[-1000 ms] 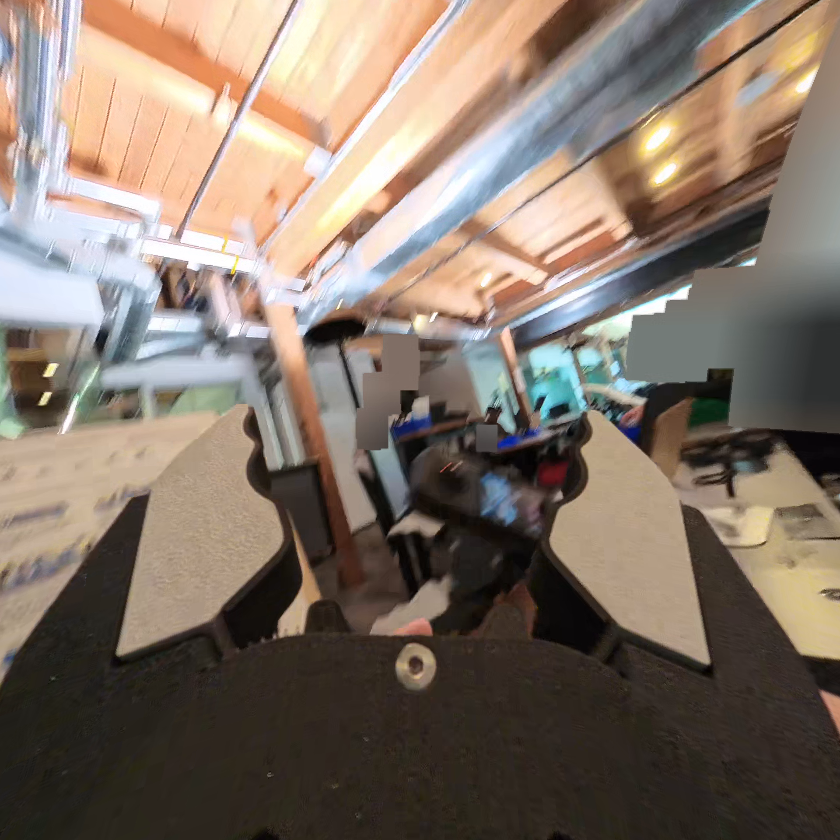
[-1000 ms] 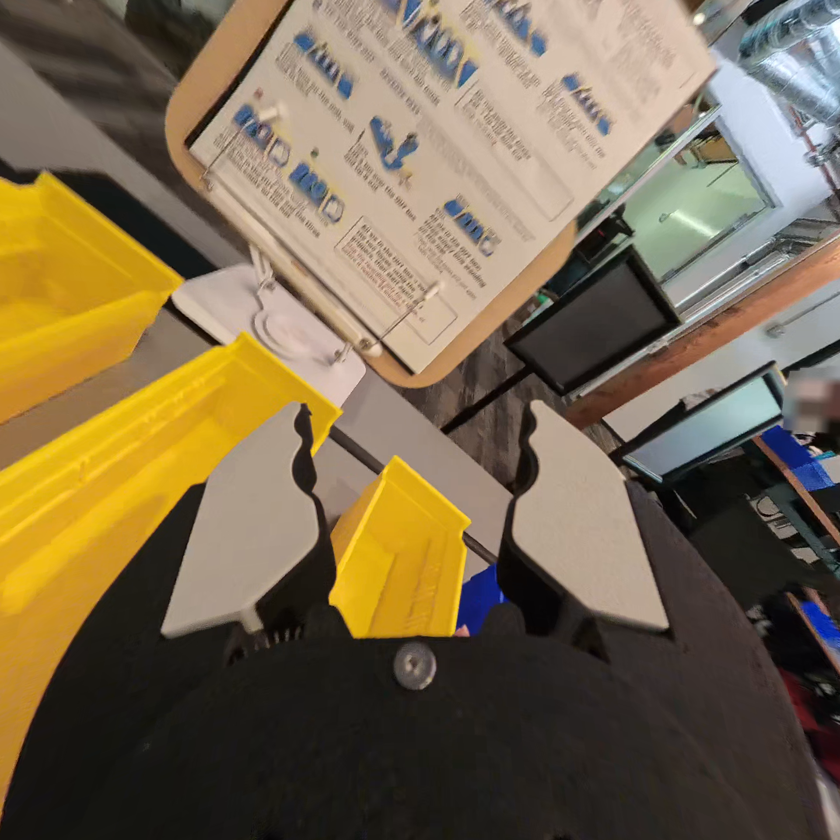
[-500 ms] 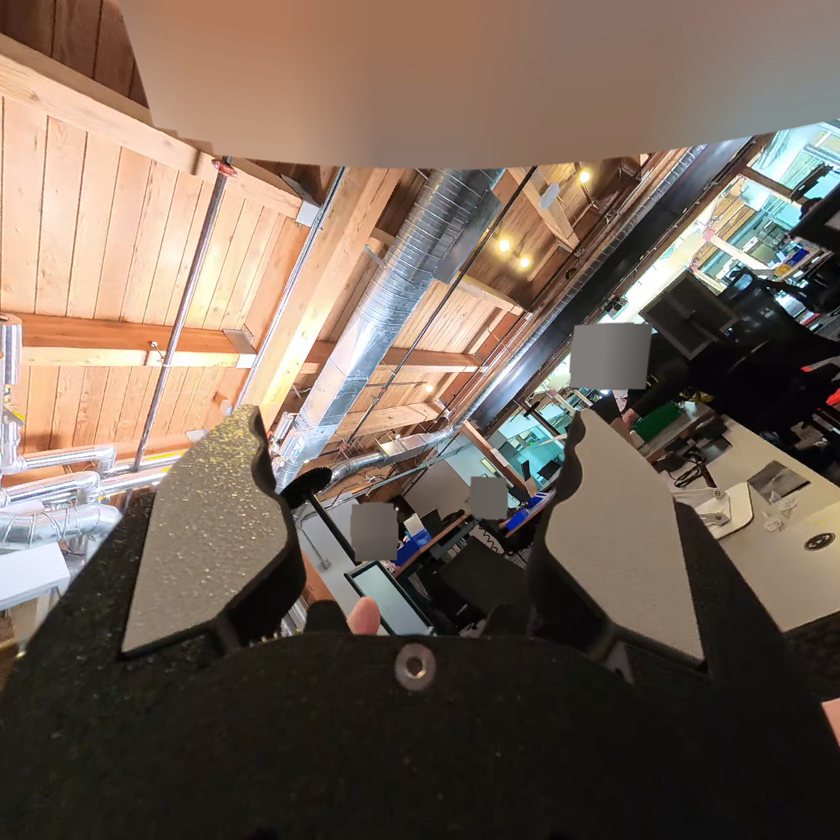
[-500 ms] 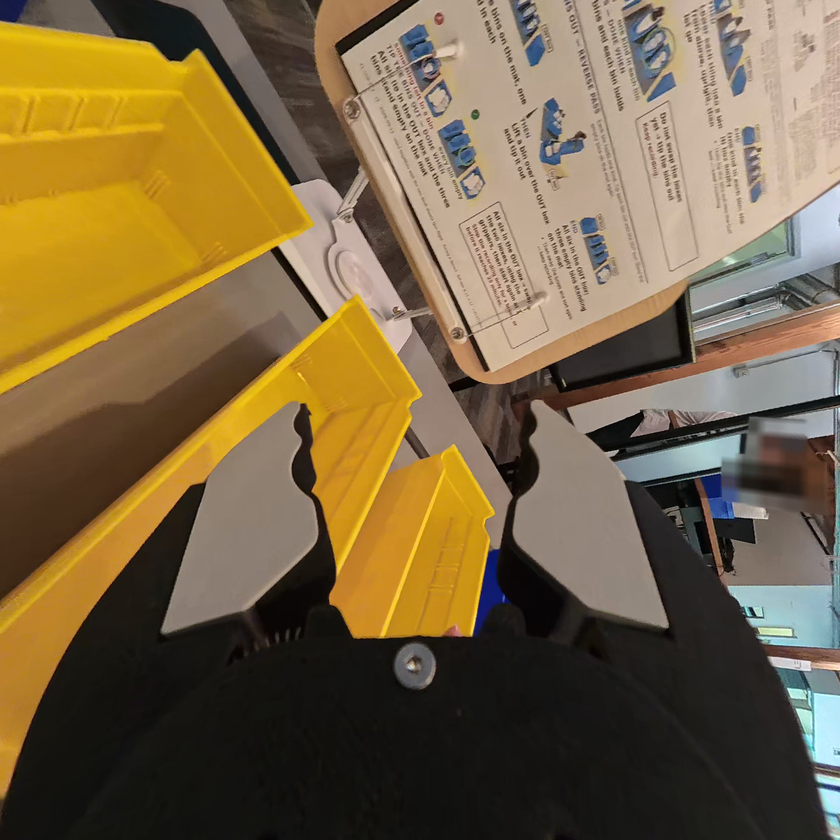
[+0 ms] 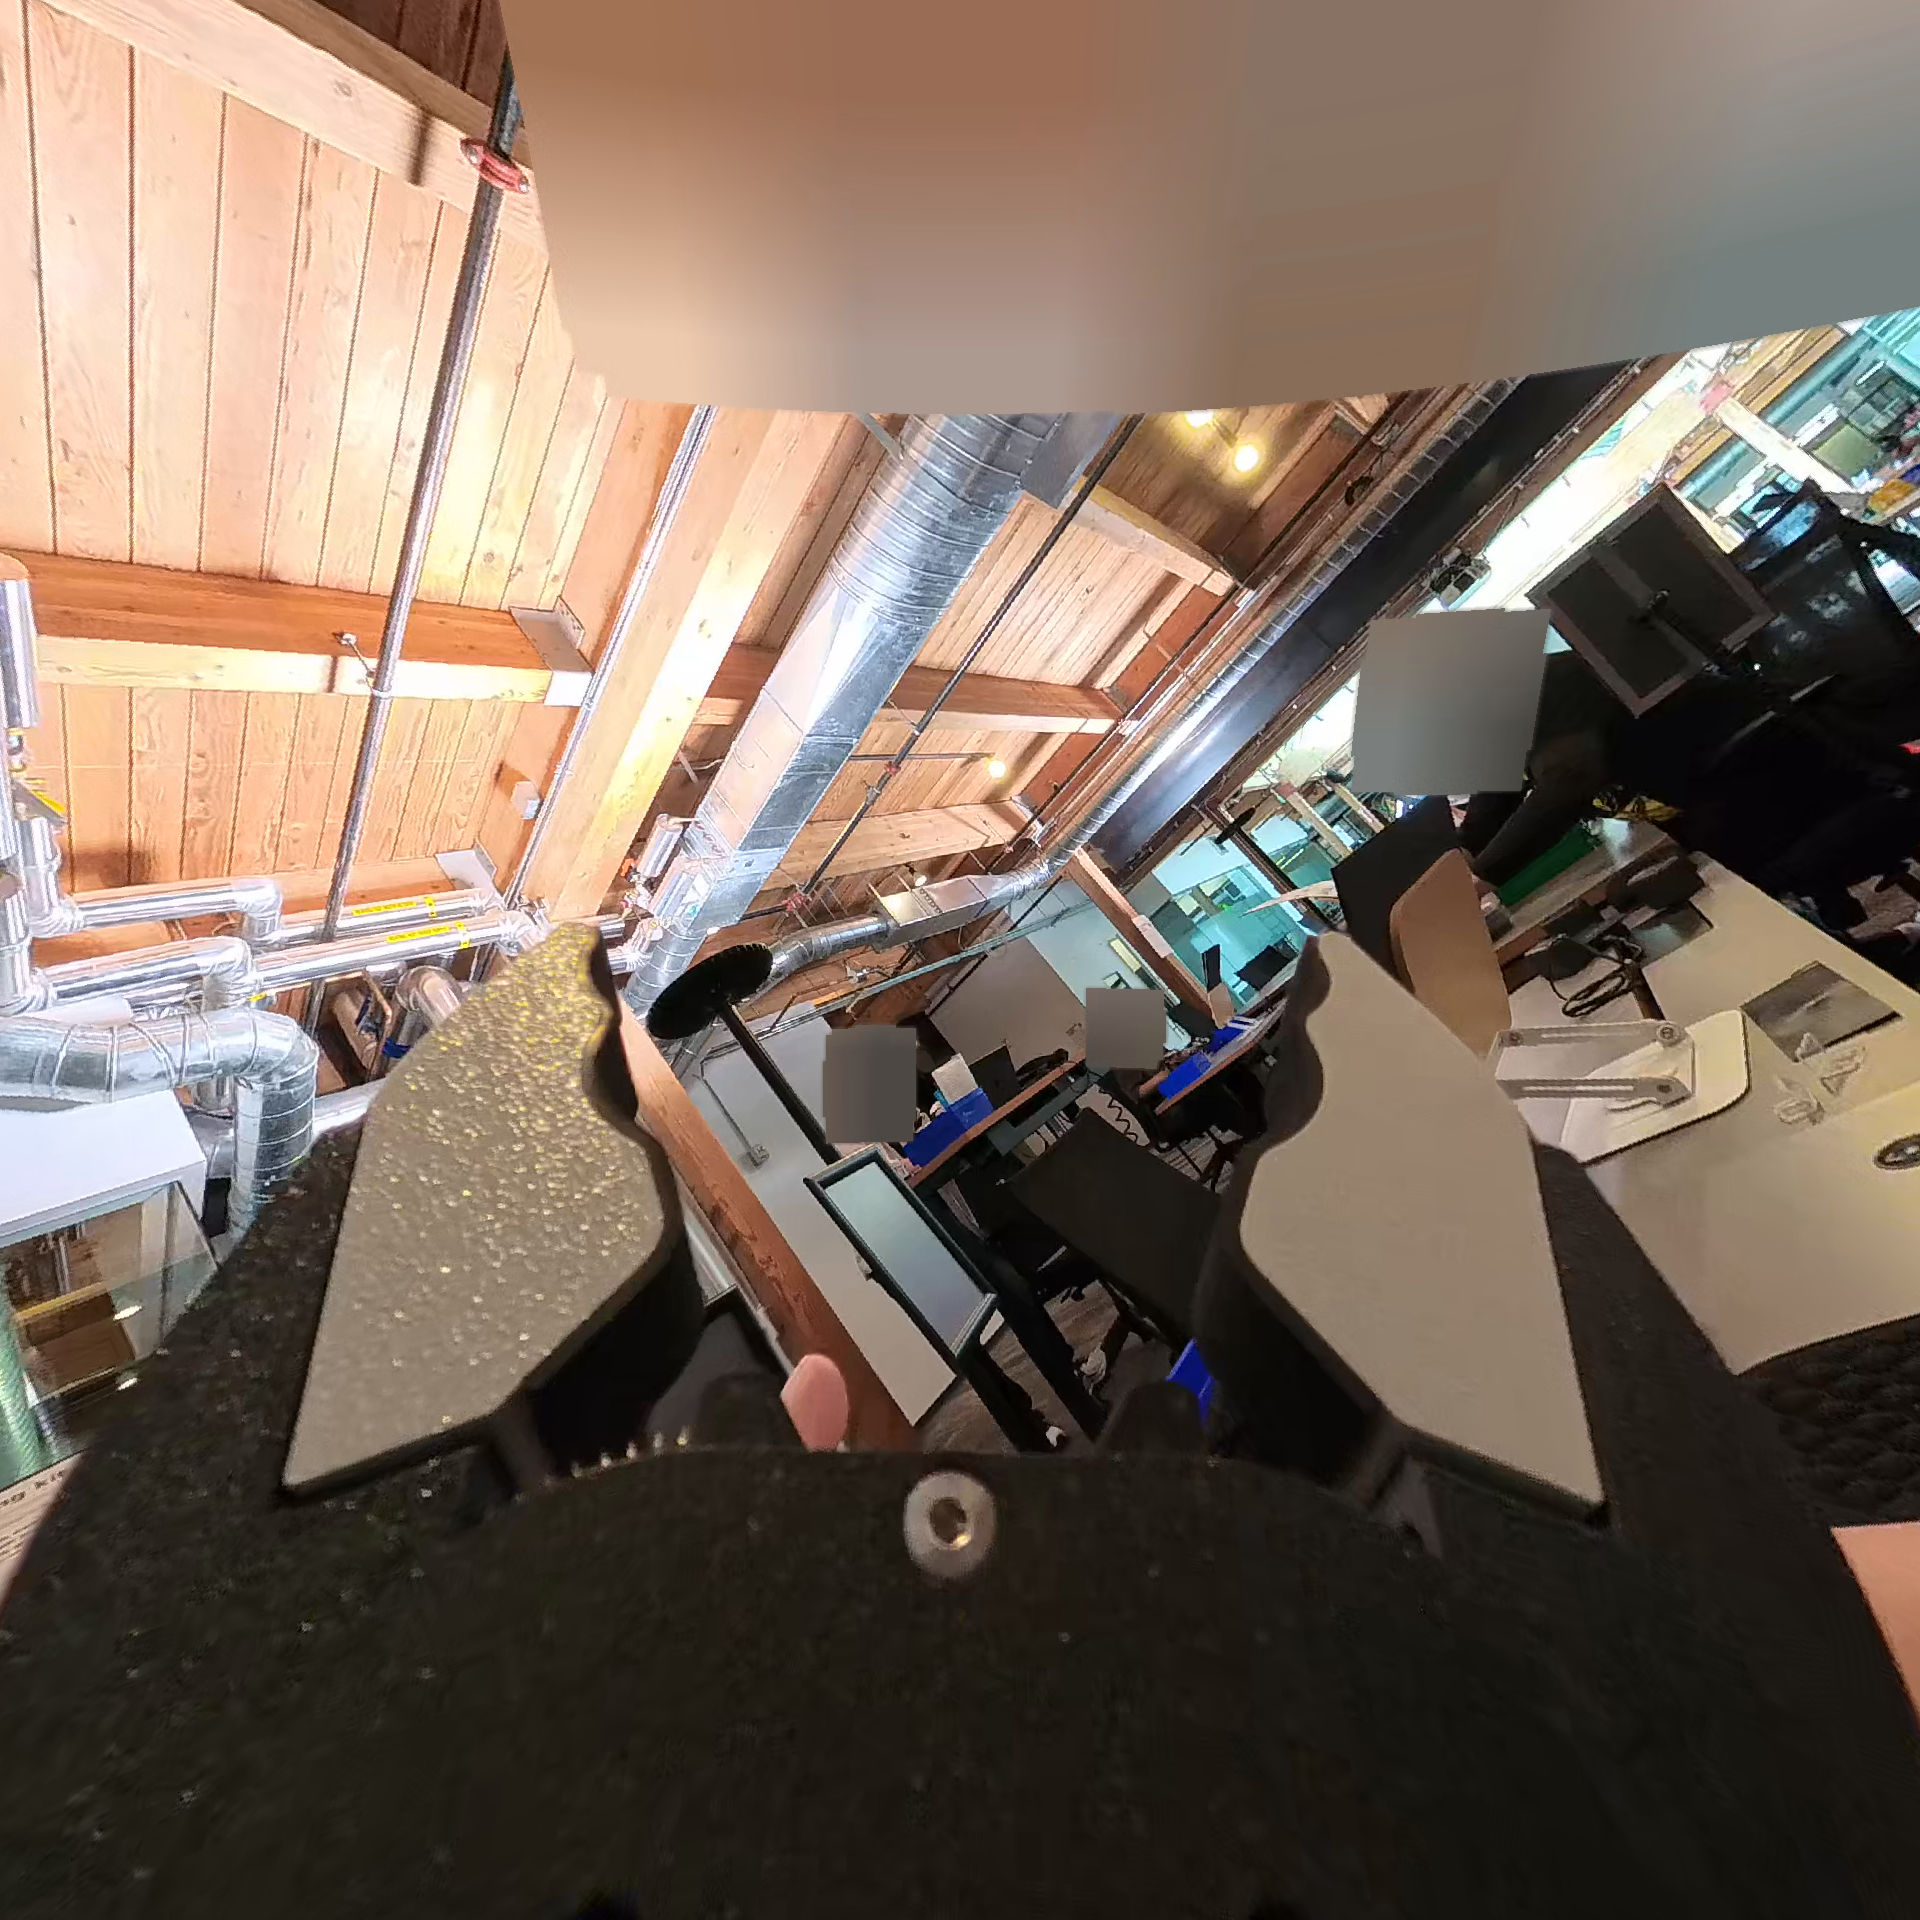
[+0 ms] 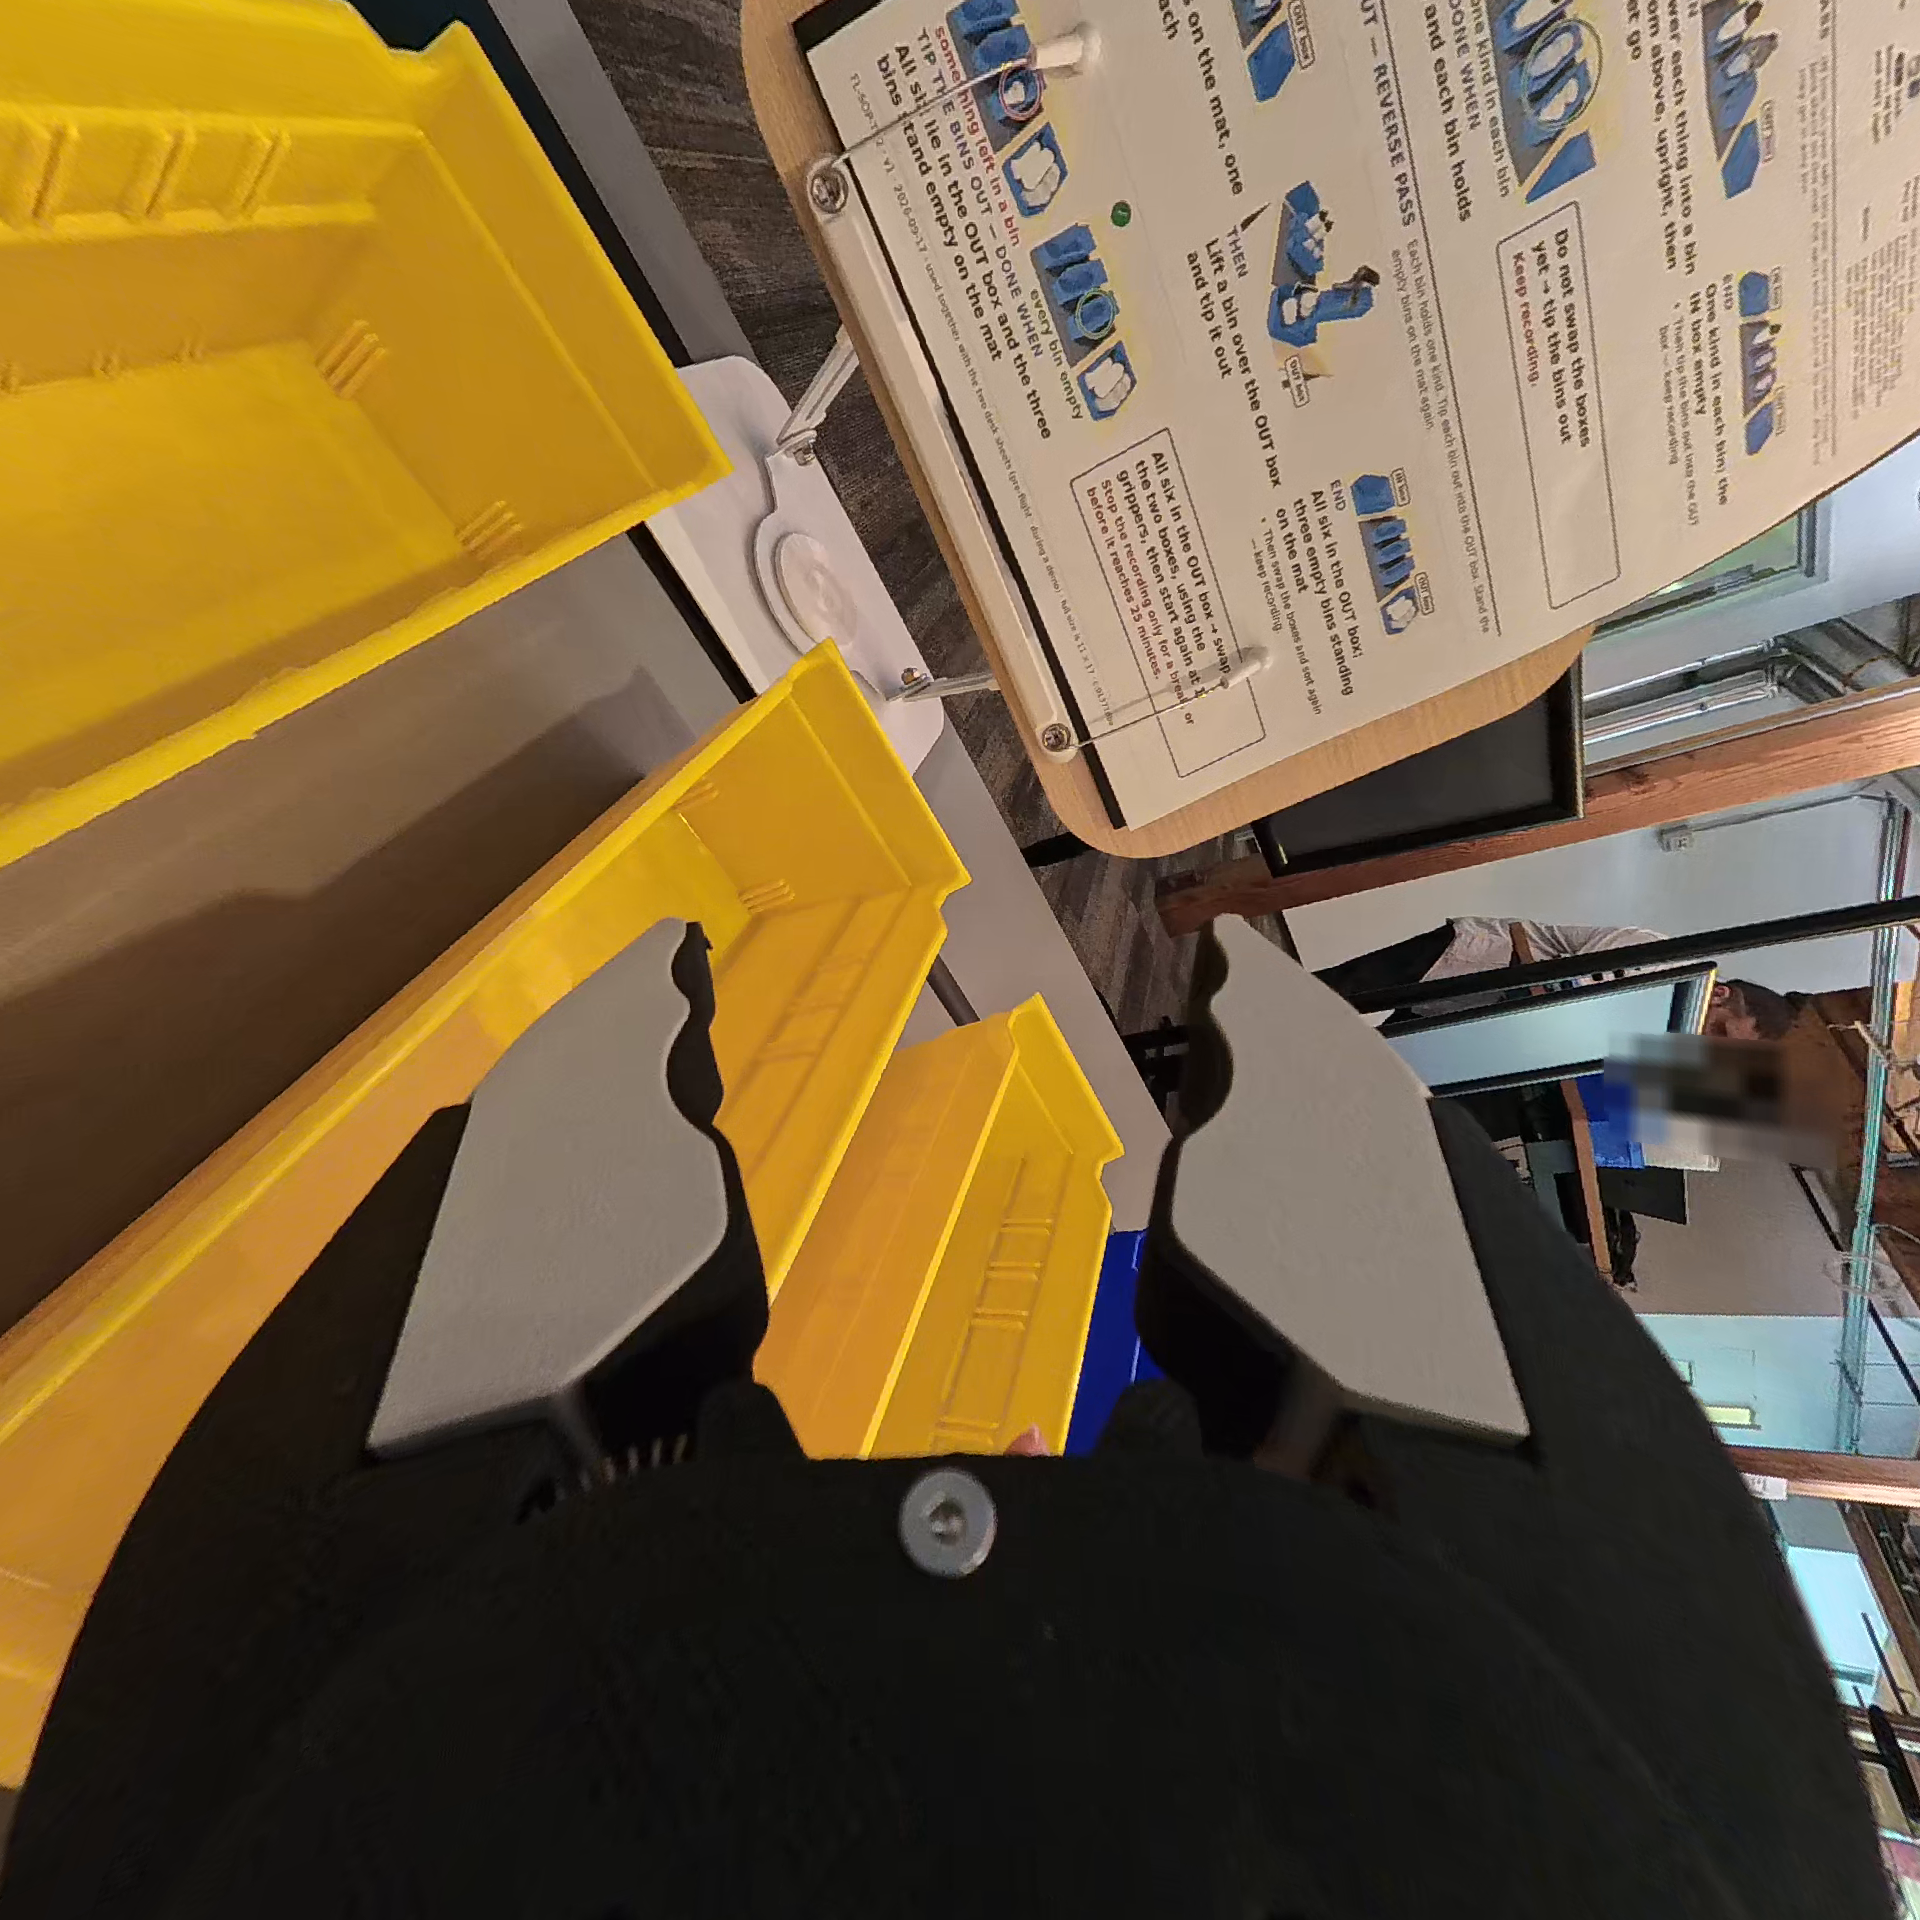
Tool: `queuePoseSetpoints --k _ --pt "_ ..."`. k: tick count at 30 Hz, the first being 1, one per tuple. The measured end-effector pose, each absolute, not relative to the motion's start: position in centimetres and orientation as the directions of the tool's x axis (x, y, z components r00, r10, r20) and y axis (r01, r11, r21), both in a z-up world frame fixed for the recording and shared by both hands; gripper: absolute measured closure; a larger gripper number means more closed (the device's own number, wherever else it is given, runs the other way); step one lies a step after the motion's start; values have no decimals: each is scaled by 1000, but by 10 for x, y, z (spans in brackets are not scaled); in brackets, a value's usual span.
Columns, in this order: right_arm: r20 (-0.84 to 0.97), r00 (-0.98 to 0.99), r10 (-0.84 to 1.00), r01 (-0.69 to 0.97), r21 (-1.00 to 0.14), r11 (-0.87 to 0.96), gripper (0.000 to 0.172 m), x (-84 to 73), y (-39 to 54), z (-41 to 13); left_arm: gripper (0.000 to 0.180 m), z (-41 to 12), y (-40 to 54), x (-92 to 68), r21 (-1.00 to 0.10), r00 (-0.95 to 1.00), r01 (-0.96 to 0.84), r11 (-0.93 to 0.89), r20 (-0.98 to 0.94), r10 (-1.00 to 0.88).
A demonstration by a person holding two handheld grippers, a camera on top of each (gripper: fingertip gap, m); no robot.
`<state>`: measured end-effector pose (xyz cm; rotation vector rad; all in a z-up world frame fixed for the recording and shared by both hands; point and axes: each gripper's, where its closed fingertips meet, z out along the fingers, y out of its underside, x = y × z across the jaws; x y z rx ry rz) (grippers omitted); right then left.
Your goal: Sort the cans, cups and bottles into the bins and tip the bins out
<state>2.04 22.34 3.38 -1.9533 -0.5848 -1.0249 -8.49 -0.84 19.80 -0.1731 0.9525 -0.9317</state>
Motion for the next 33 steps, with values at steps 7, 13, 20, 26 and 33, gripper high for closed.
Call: queuePoseSetpoints --k 7,13,20,26,33 --pt "826 563 29 710 -466 -529 83 17 225 34 61 199 -2 -82 -515 243 600 612 -612 -753" --pt "806 592 18 699 -502 -510 83 18 225 37 63 227 -9 -116 -462 297 640 614 -589 -752" --pt "759 651 3 657 -561 -504 83 34 226 35 63 263 91 -156 -594 510 485 642 -404 -759" --pt "577 815 -58 491 -740 -460 83 75 217 48 93 232 213 -193 -908 603 110 404 -262 -754" --pt "295 941 -164 267 -948 -174 91 129 176 110 130 170 285 -231 -981 656 -158 113 -190 -730"
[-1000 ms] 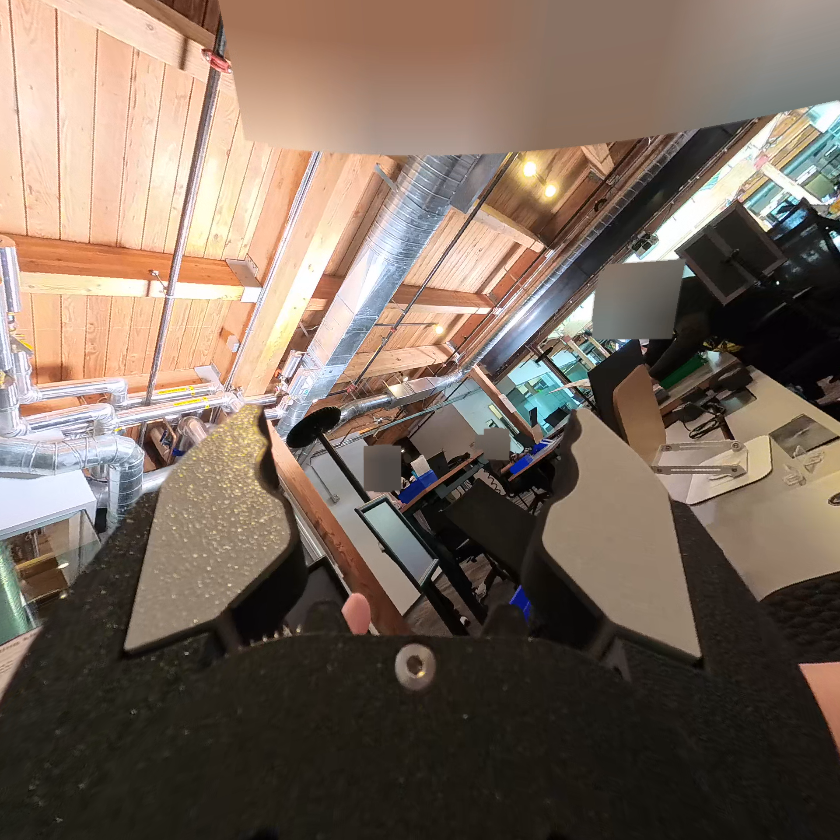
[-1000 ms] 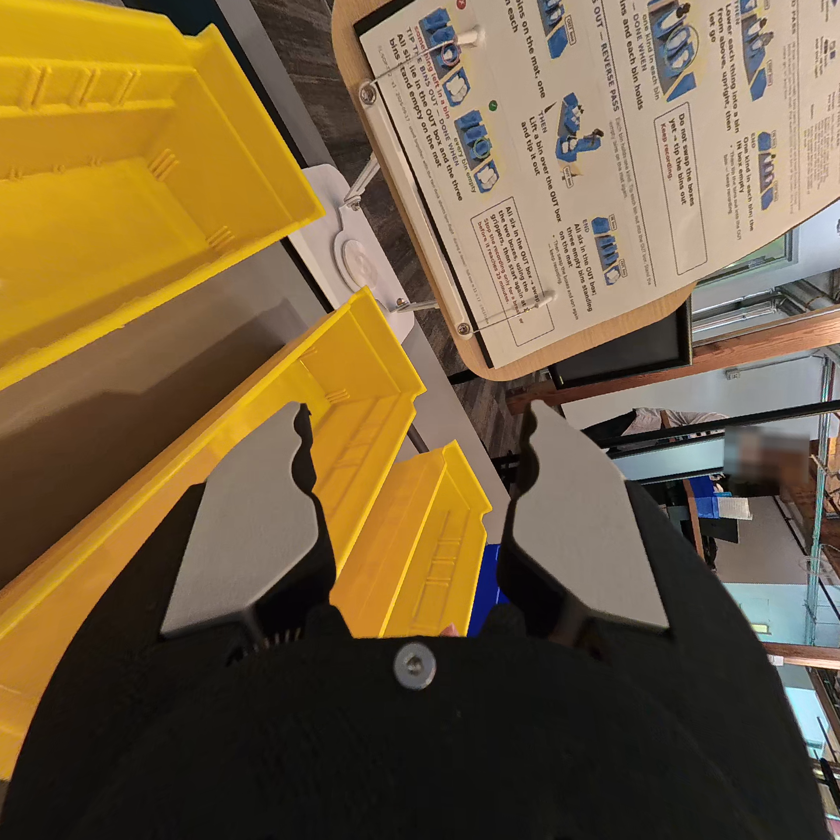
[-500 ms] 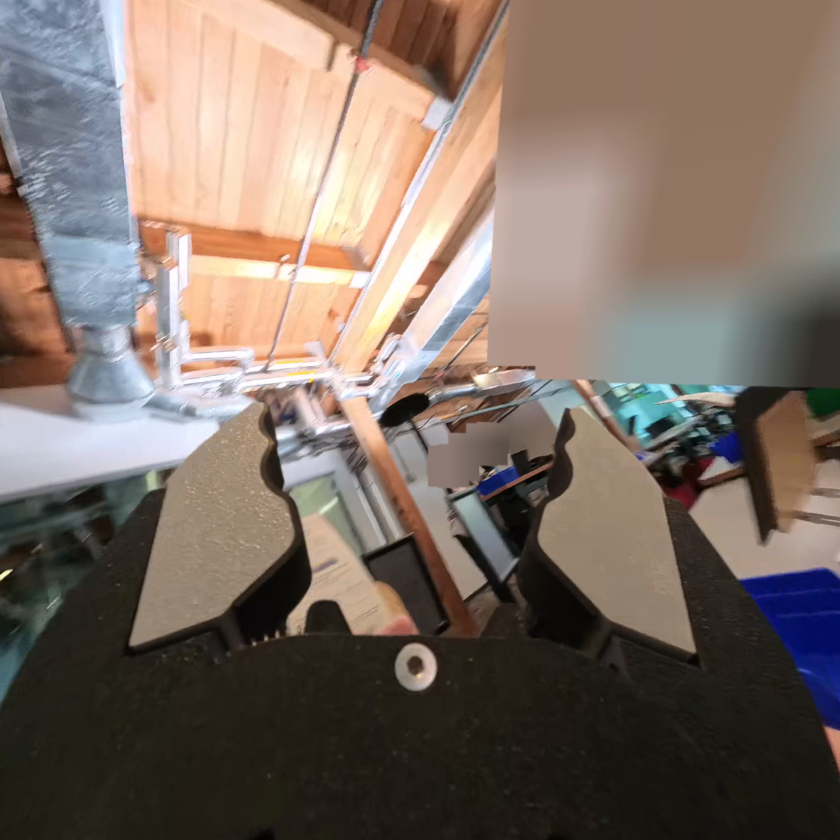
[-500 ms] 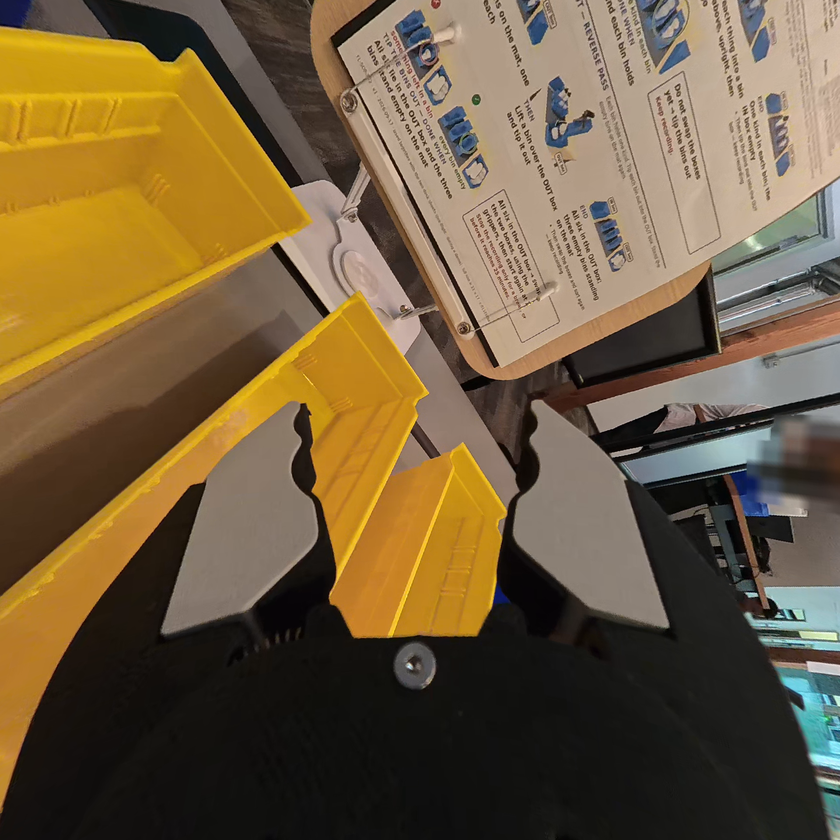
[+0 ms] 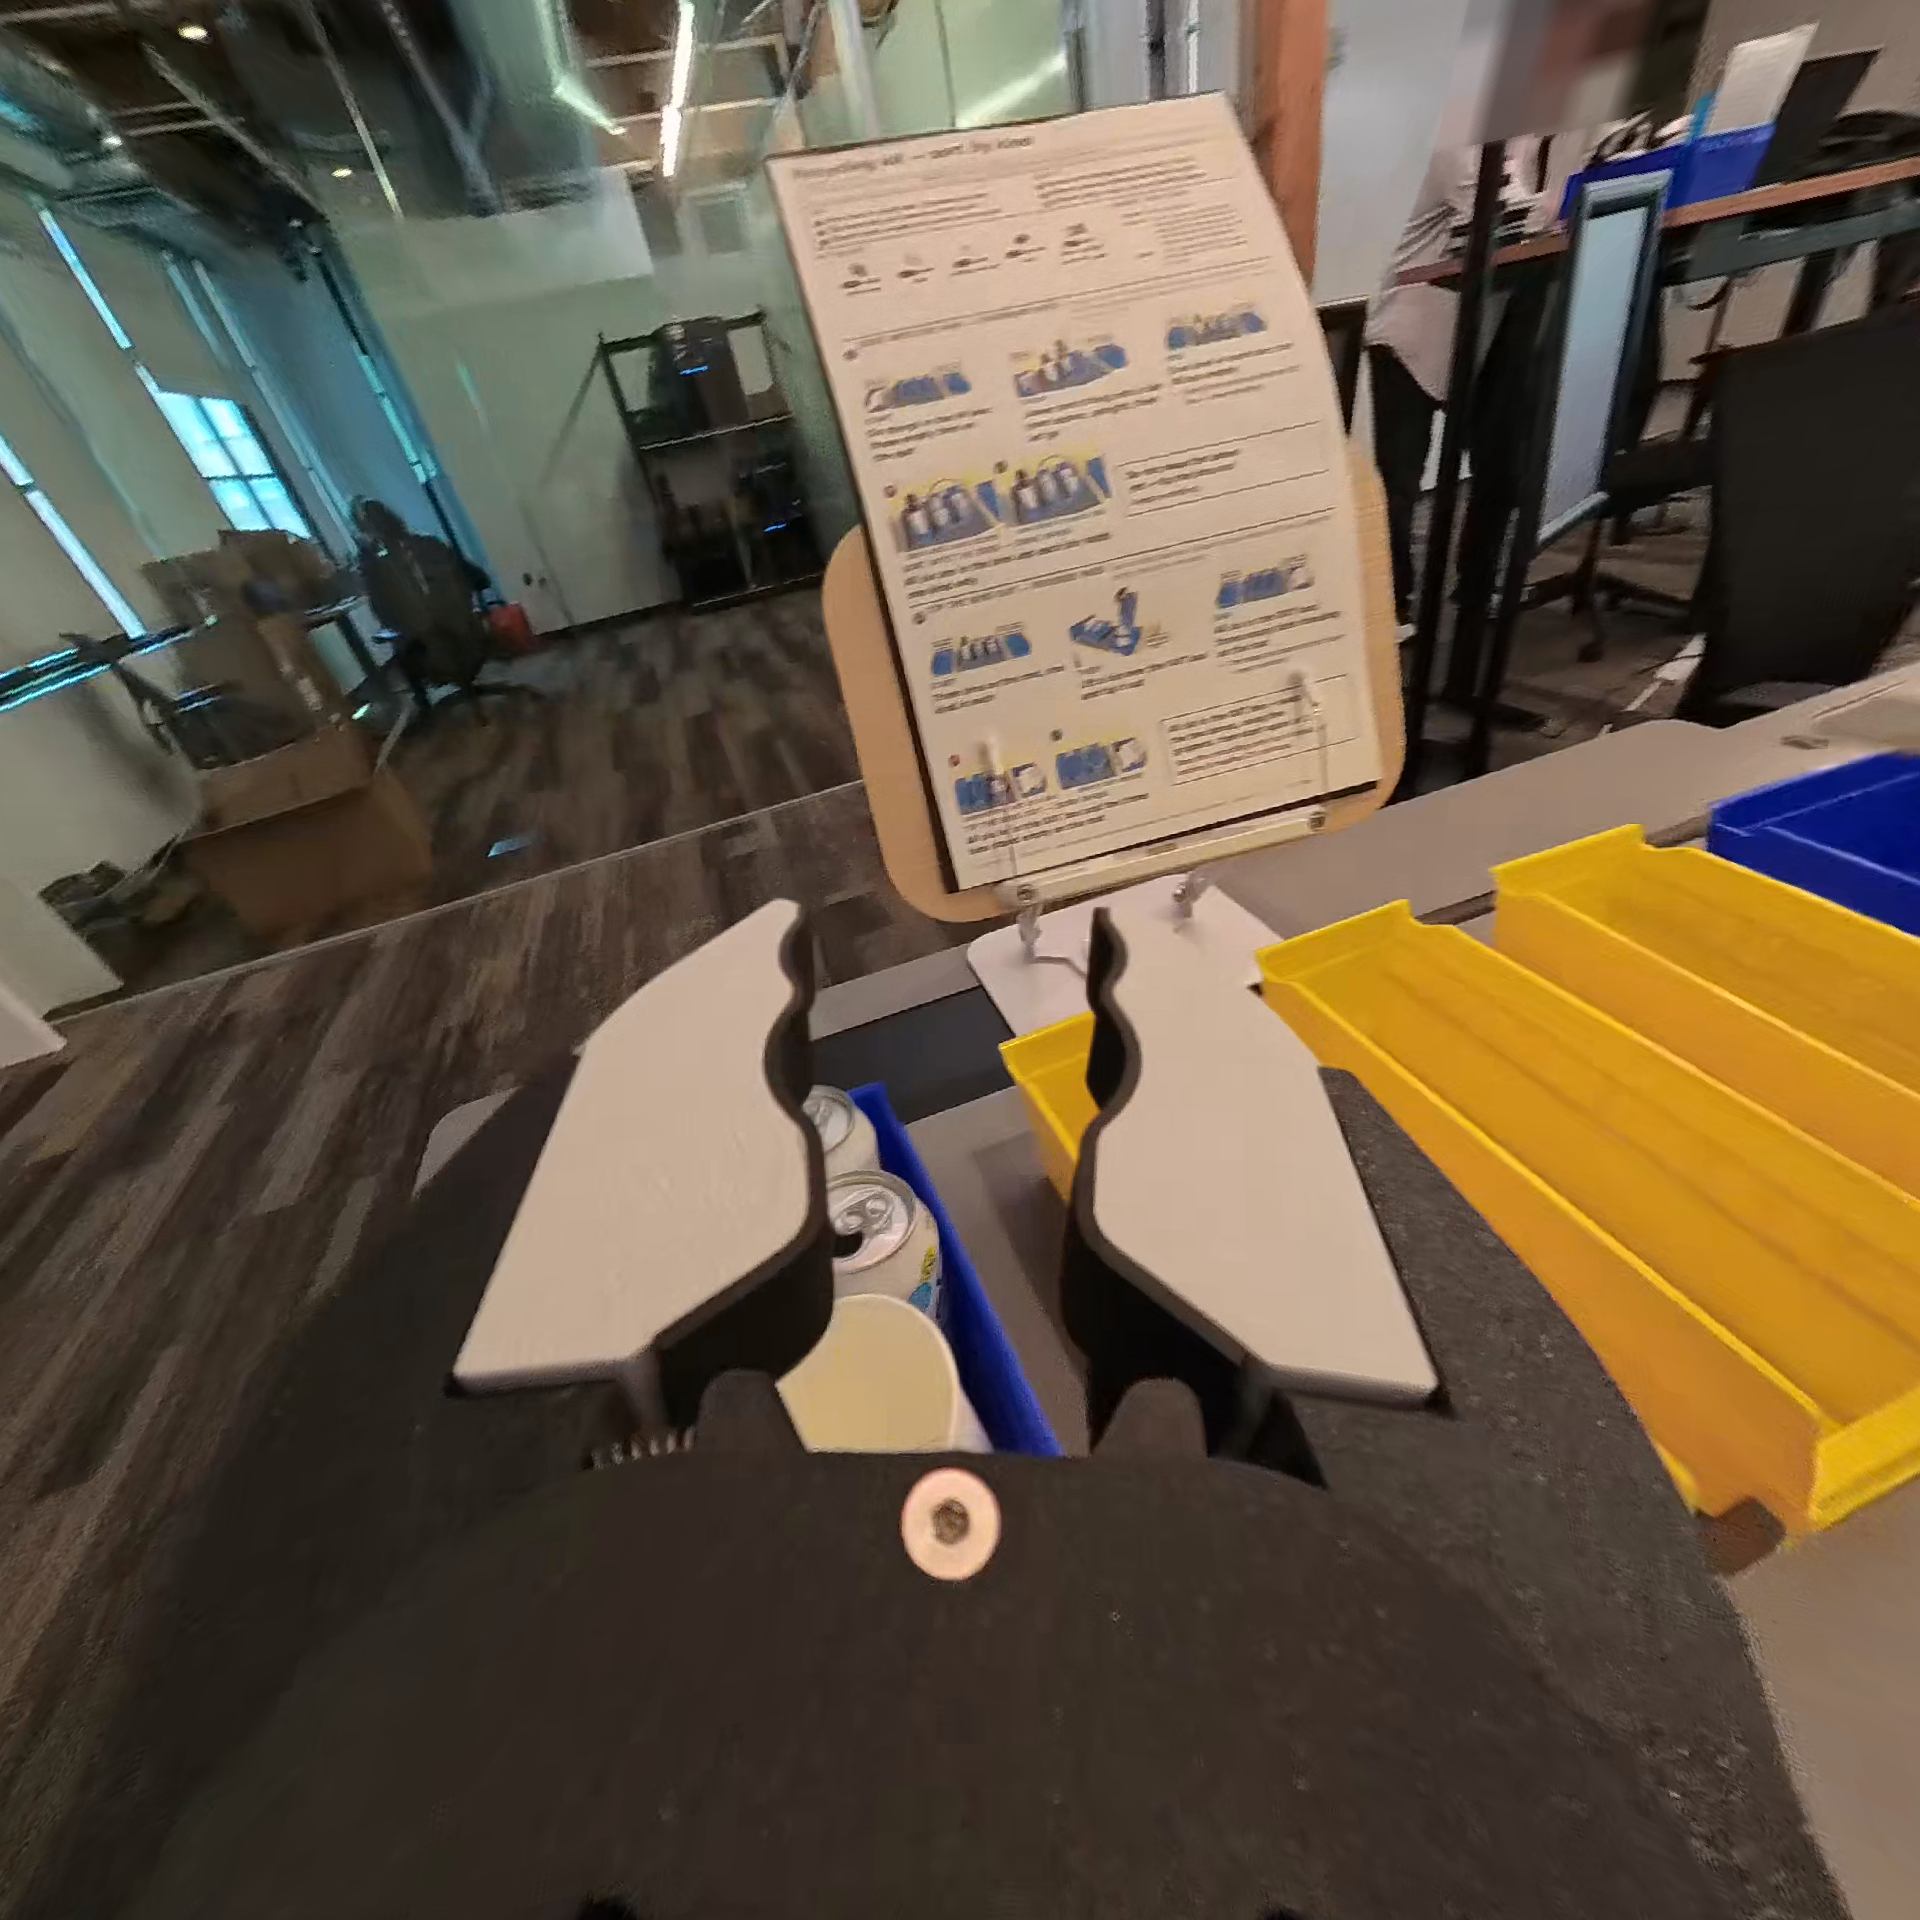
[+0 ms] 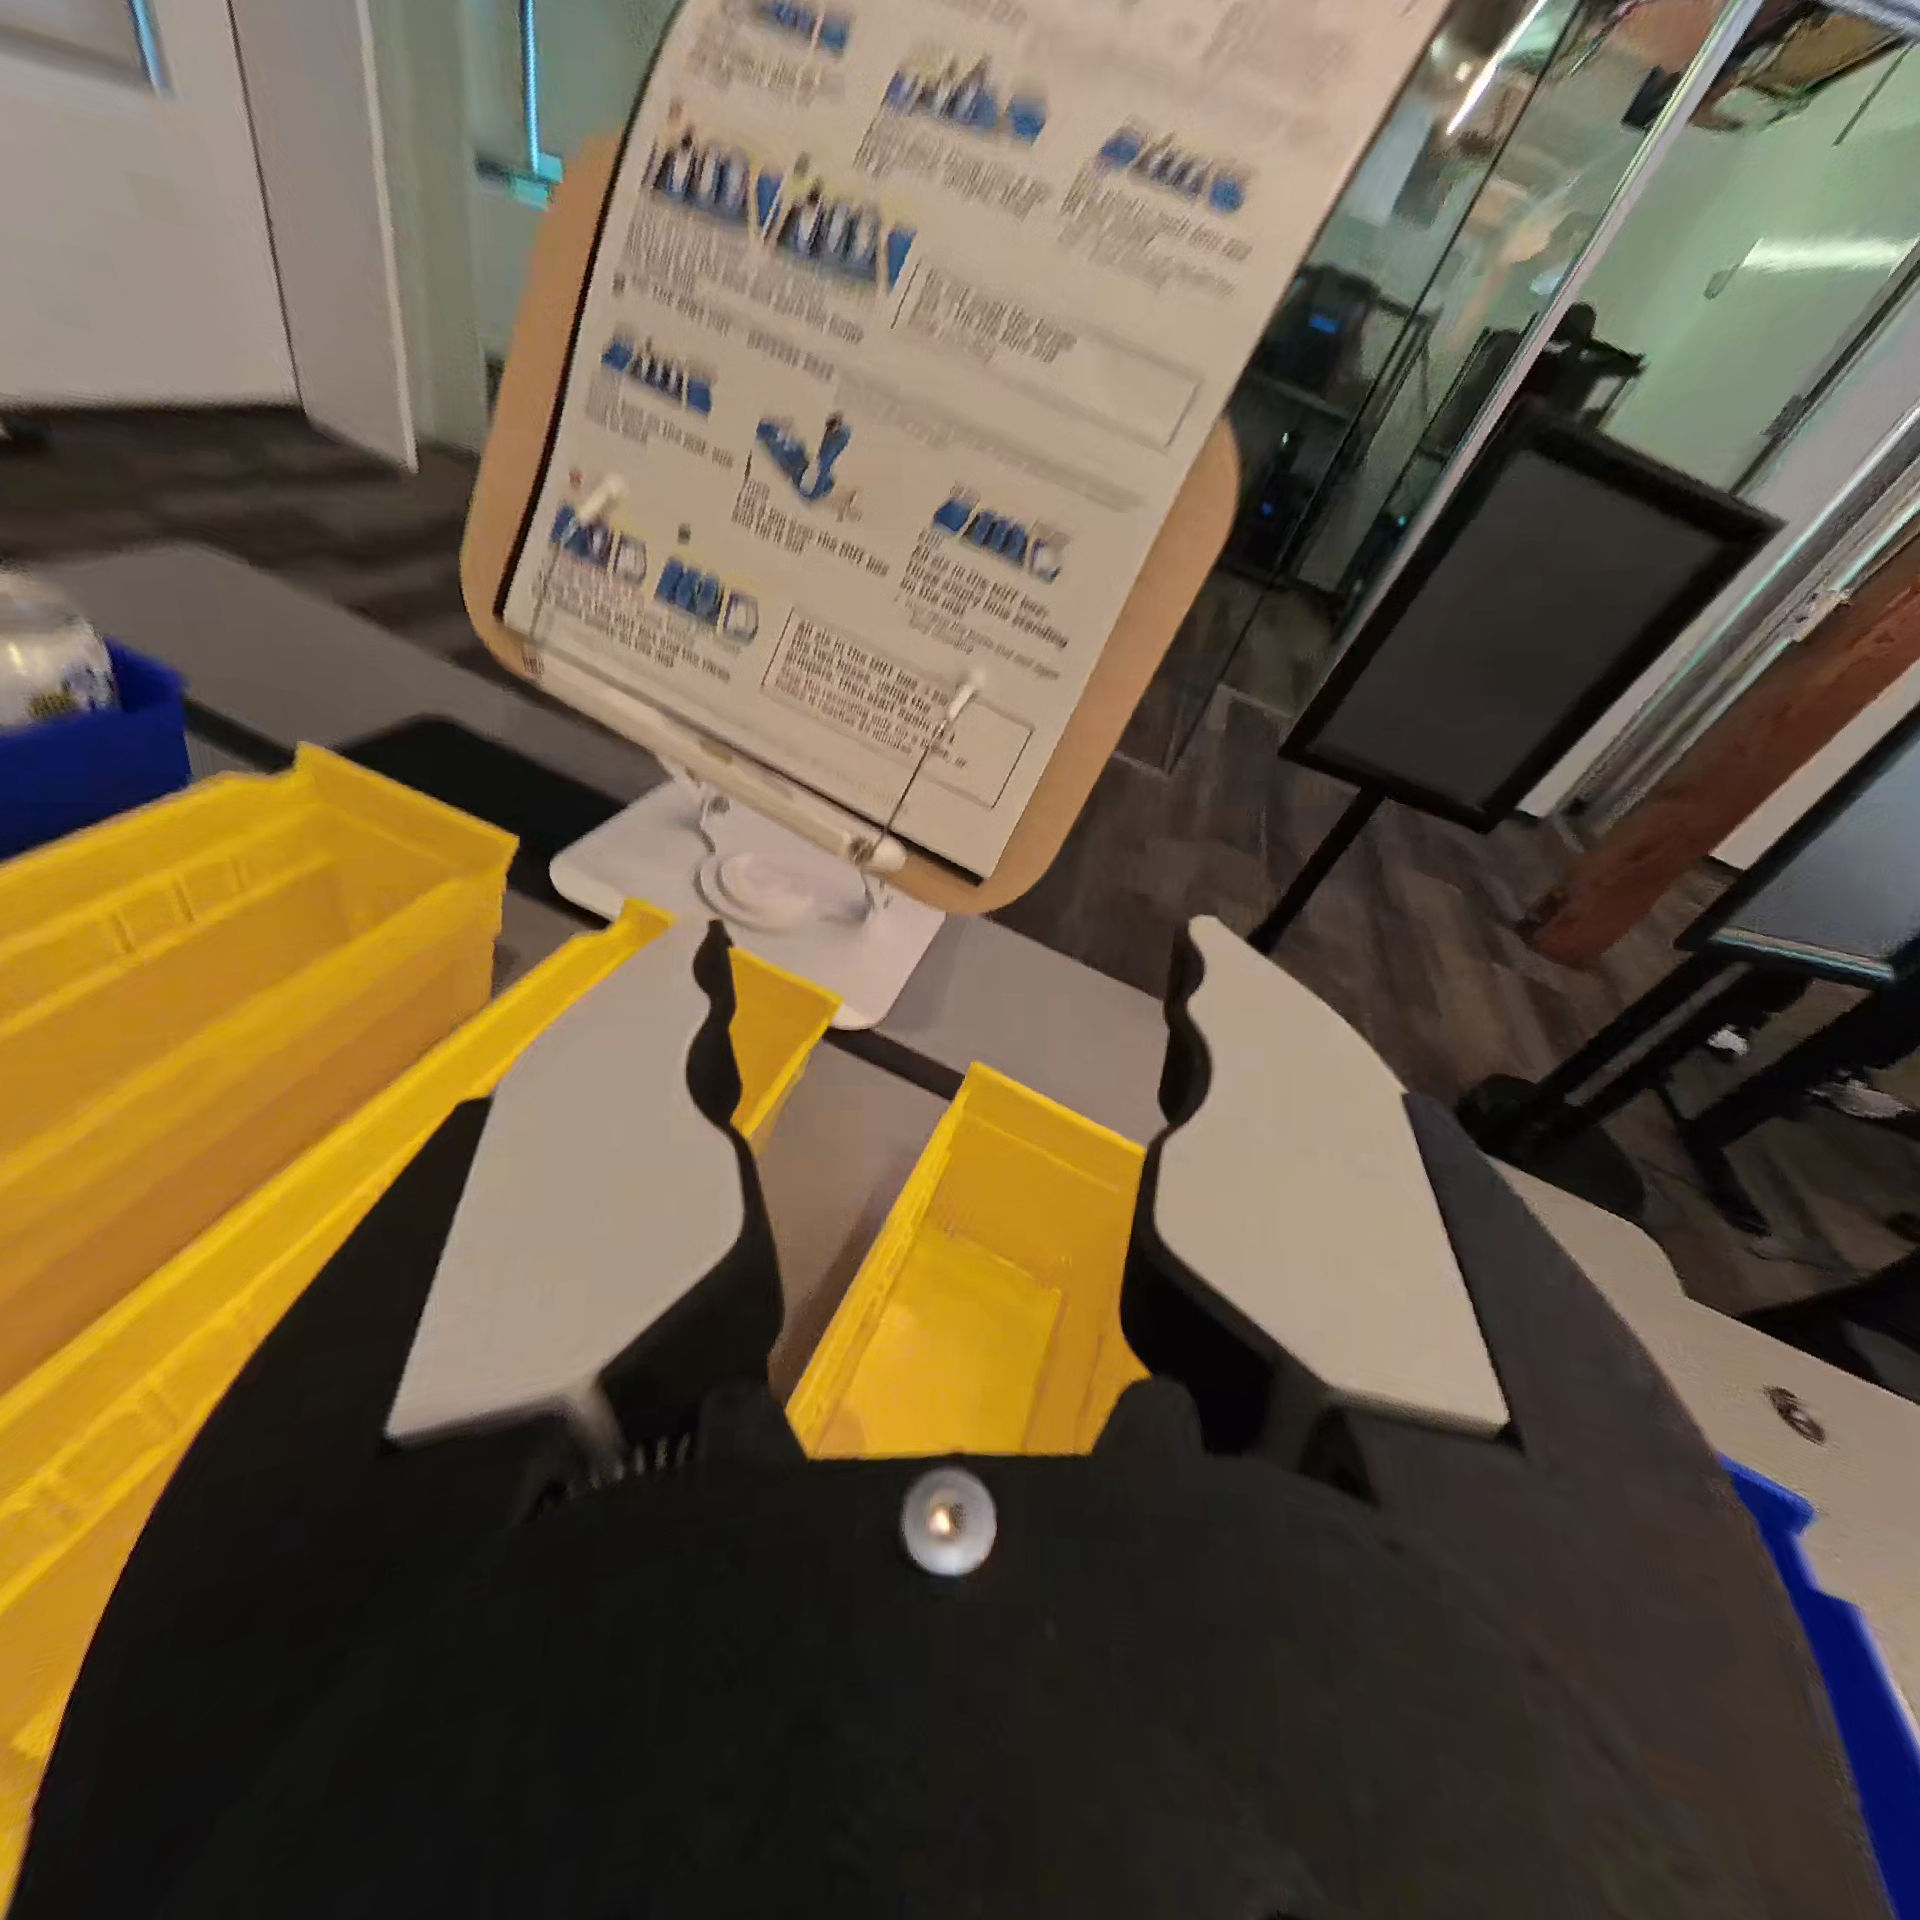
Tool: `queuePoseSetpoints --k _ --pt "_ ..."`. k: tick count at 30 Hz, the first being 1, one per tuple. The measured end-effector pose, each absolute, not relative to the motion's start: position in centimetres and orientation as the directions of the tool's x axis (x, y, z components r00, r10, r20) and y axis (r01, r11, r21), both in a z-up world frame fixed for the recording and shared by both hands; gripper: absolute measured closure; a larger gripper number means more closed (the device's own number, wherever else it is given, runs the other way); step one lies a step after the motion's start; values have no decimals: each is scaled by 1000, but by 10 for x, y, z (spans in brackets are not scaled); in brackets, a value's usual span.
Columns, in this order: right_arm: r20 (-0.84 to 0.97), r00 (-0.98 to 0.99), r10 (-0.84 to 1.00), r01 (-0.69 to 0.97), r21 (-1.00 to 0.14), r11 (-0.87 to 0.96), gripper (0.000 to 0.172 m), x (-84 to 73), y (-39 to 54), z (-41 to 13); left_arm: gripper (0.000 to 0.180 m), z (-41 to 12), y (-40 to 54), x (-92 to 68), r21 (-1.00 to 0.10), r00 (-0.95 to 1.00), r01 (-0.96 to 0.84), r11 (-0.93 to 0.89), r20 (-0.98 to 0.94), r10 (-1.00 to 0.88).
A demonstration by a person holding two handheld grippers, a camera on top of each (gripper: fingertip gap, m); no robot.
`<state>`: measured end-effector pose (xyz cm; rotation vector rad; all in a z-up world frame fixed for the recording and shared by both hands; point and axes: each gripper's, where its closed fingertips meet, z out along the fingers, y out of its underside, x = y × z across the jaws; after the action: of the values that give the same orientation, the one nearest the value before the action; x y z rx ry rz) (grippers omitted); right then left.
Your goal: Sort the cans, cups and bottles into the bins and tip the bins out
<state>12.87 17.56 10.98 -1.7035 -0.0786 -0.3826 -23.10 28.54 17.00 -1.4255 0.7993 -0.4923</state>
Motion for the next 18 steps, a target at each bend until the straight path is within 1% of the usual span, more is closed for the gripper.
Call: queuePoseSetpoints --k 2,4,7,10,14,18 --pt "216 961 -174 209 -976 -58 97 141 158 130 137 167 290 -235 -980 662 -171 100 -190 -725" --pt "152 975 -162 161 -986 45 105 150 138 147 139 160 288 -233 -976 638 -202 80 -193 -746" --pt "113 986 -123 130 -981 141 114 155 115 166 144 155 283 -228 -969 610 -236 74 -208 -765" --pt "141 982 -122 162 -970 183 121 157 97 178 157 151 278 -219 -958 573 -269 103 -245 -782" --pt "212 963 -169 245 -946 214 124 157 79 193 155 146 276 -206 -950 554 -289 114 -264 -790" --pt "264 949 -175 304 -914 270 127 148 62 206 155 139 275 -193 -942 529 -309 128 -282 -800"
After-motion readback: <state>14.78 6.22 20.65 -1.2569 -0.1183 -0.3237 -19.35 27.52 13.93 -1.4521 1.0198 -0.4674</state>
